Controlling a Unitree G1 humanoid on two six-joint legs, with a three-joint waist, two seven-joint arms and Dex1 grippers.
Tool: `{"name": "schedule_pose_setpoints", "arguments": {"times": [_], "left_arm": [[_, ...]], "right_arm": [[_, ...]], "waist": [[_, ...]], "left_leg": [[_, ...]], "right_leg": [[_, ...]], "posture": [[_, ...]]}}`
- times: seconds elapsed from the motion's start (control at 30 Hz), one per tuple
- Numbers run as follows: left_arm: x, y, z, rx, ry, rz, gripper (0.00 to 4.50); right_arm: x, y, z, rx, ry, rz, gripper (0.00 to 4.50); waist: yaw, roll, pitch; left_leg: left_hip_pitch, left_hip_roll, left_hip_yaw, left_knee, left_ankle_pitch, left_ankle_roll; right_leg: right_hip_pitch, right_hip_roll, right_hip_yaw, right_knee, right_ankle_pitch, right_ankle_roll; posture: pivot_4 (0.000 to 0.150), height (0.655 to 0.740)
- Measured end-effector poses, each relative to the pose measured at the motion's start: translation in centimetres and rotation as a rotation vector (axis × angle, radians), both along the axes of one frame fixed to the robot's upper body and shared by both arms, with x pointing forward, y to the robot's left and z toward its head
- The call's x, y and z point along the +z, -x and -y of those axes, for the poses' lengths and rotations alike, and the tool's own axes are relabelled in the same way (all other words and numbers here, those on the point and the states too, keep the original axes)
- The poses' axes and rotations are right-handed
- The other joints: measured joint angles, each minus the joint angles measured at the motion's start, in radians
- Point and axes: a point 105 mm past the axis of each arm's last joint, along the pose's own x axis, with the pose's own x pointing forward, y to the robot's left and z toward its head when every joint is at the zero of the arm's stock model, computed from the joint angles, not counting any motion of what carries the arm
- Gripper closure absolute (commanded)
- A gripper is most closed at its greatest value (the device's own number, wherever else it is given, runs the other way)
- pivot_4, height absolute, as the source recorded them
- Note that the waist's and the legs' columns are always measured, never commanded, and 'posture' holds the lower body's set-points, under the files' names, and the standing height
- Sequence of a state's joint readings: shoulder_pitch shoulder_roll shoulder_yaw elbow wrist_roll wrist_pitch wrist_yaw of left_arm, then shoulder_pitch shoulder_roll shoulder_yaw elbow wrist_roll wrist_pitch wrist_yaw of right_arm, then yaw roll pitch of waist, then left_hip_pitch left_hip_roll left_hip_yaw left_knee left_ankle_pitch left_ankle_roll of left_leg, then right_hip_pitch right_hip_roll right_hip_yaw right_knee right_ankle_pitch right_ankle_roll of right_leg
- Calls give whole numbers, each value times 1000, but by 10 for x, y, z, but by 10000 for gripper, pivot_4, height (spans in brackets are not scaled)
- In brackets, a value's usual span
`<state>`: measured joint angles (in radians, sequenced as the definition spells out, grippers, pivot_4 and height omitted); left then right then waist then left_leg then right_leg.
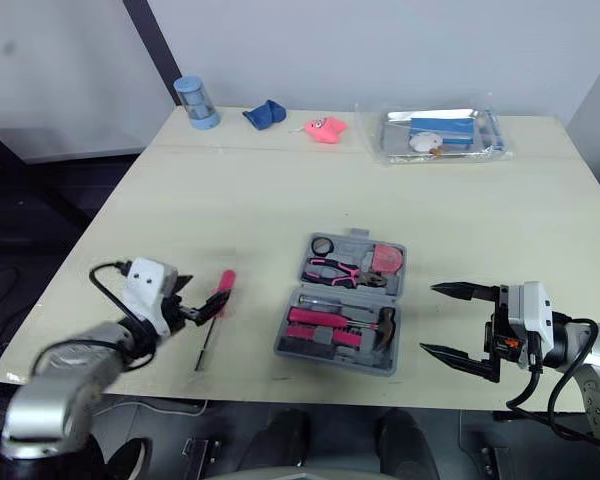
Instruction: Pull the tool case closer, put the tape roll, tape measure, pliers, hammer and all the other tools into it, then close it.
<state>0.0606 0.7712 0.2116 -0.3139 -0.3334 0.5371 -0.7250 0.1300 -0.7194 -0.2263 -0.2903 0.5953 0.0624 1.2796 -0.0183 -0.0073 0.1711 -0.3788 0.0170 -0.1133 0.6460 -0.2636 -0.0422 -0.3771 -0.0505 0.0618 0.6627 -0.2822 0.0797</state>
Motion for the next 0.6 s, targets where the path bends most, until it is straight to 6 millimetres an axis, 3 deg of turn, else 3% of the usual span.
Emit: {"name": "schedule_pose_setpoints", "arguments": {"times": [0.17, 0.33, 0.6], "left_arm": [[0, 6, -10, -435, -263, -79, 575], [11, -8, -19, -846, -616, -79, 575], [6, -16, -25, -1224, -990, -137, 575]], "right_arm": [[-2, -2, 0, -1, -1, -6, 0], [-2, -3, -1, -3, -2, 1, 0], [-4, -2, -1, -30, -13, 6, 0]], "waist": [[4, 0, 1], [4, 2, 2], [-14, 1, 3]], "left_leg": [[-1, 0, 0, -2, 0, 0], [-1, 0, 0, -2, 0, 0], [-2, 0, 0, -2, 0, 0]], "right_leg": [[-1, 0, -1, -1, 0, 0], [-2, 0, 0, -1, 0, 0], [-2, 0, 0, 0, 0, 0]], "posture": [[1500, 7400], [1500, 7400], [1500, 7400]]}}
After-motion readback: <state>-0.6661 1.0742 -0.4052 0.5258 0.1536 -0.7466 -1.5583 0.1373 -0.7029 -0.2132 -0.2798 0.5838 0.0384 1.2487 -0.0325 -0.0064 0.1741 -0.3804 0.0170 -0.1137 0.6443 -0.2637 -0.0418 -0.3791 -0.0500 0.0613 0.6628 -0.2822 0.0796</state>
